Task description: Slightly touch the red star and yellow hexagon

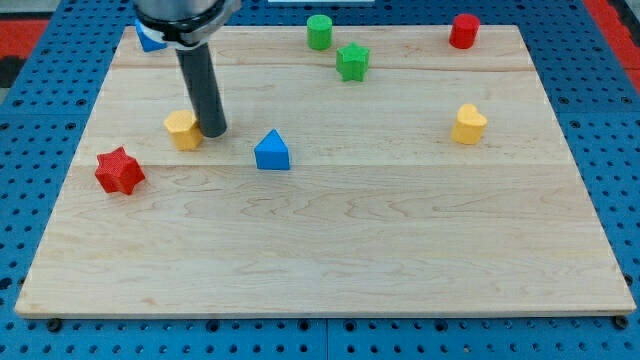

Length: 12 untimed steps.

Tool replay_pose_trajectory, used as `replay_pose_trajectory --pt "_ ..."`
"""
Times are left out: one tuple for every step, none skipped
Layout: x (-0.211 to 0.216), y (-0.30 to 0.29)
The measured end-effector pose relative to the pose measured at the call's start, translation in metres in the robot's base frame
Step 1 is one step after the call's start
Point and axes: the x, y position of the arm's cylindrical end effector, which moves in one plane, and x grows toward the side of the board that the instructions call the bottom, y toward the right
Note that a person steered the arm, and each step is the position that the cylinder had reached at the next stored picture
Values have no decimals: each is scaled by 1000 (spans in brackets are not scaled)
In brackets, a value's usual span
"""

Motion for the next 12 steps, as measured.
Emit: replay_pose_trajectory --pt "0 -27" --pt "0 -49" --pt "0 -56" --pt "0 -31" --pt "12 -28" --pt "46 -29" --pt "64 -38" --pt "62 -66" --pt "50 -84" --pt "35 -84" --pt "23 -84" --pt "22 -84"
